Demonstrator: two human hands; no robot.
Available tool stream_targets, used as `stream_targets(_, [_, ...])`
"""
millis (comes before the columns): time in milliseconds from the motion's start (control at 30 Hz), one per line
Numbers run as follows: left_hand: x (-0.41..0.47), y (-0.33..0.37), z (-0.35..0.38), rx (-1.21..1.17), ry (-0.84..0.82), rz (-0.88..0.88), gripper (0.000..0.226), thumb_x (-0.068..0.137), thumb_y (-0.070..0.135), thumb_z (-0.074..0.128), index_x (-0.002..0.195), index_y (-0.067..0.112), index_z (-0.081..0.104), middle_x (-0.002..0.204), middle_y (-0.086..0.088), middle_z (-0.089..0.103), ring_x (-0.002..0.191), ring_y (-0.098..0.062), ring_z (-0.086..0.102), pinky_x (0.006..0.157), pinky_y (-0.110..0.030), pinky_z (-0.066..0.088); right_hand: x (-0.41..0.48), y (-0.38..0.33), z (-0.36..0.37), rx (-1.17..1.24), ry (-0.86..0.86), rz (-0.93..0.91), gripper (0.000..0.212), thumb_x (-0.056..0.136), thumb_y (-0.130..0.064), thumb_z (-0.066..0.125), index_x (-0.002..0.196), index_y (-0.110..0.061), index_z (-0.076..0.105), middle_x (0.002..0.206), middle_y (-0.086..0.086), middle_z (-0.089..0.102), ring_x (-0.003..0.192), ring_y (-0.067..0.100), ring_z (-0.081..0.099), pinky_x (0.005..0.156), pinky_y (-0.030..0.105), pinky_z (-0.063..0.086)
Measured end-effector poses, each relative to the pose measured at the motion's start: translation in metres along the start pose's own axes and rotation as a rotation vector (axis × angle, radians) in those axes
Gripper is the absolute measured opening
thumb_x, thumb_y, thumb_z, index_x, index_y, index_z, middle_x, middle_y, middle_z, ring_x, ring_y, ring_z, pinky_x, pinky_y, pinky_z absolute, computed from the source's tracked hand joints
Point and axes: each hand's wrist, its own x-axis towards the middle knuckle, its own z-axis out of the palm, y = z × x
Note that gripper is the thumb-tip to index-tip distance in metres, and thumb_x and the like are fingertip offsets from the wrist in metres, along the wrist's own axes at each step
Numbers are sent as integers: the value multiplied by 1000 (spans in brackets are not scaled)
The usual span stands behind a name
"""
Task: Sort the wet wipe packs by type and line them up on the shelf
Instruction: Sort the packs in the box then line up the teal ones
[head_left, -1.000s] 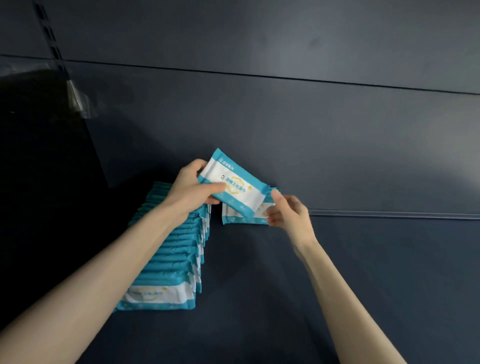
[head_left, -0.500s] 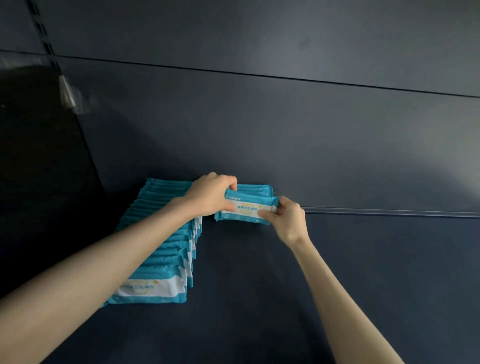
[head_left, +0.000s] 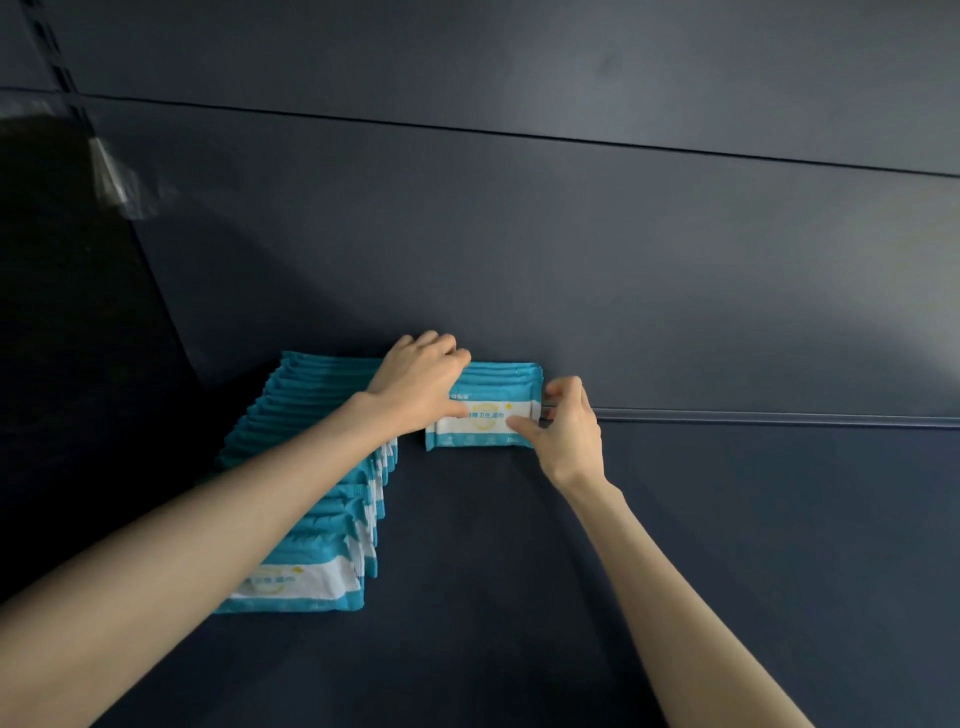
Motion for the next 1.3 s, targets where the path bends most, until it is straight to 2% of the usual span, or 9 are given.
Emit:
stream_targets(100, [1, -1, -1, 24, -2, 38, 54, 83, 56, 60, 121, 17, 57, 117, 2, 55, 110, -17, 48, 92, -31, 35, 0, -1, 1, -33, -19, -58, 52, 84, -28, 71, 122, -18, 38, 123, -2, 54, 97, 23, 61, 84, 46, 49])
stream_targets(233, [1, 1, -6, 132, 2, 99, 46, 86, 55, 55, 113, 18, 61, 109, 3, 60, 106, -18, 51, 89, -31, 34, -2, -2, 1, -171, -38, -115, 61, 90, -31, 62, 140, -16, 30, 135, 3, 48, 110, 26, 57, 83, 38, 47])
stream_targets(333, [1, 1, -8, 178, -13, 112, 44, 86, 56, 54, 109, 19, 63, 104, 4, 61, 102, -17, 54, 88, -32, 34, -2, -3, 2, -260, -54, -111, 59, 93, -35, 57, 140, -14, 28, 136, 4, 46, 111, 28, 56, 78, 37, 44])
stream_targets(567, [-3, 4, -11, 87, -44, 47, 43, 88, 48, 56, 118, 17, 58, 116, 1, 55, 108, -18, 51, 93, -34, 35, -9, -13, -10, -323, -69, -90, 58, 92, -37, 58, 138, -16, 31, 131, 3, 46, 116, 26, 50, 79, 36, 44])
stream_targets(767, [-15, 30, -41, -108, 127, 11, 37, 93, 36, 53, 124, 17, 57, 120, -1, 57, 111, -23, 52, 92, -37, 36, -34, -26, -60, -346, 46, -110, 46, 95, -36, 52, 135, -15, 43, 131, 2, 47, 117, 24, 42, 80, 34, 39])
stream_targets(867, [-26, 59, -55, -209, 308, 80, 27, 83, 29, 64, 105, 12, 67, 99, -5, 65, 89, -31, 62, 77, -39, 45, -60, -25, -96, -364, 157, -137, 41, 95, -36, 51, 130, -14, 49, 132, 0, 49, 115, 23, 43, 80, 33, 41])
stream_targets(933, [-36, 85, -62, -263, 394, 129, 29, 79, 31, 60, 99, 13, 69, 91, -4, 67, 79, -30, 64, 69, -38, 48, -85, -17, -120, -361, 230, -141, 39, 95, -35, 52, 129, -15, 51, 132, -1, 50, 115, 22, 44, 83, 33, 42])
stream_targets(1133, [-77, 196, -69, -482, 409, 284, 40, 85, 37, 44, 112, 15, 64, 107, 3, 65, 98, -18, 58, 86, -31, 40, -186, 36, -185, -388, 428, -67, 35, 92, -30, 61, 122, -13, 59, 126, -1, 59, 112, 22, 52, 82, 28, 43])
stream_targets(1300, [-142, 318, -46, -647, 277, 384, 43, 88, 37, 43, 118, 14, 62, 115, 1, 64, 109, -16, 55, 95, -28, 36, -310, 102, -236, -442, 395, 132, 37, 93, -32, 57, 126, -17, 56, 129, -1, 57, 119, 21, 49, 96, 35, 45])
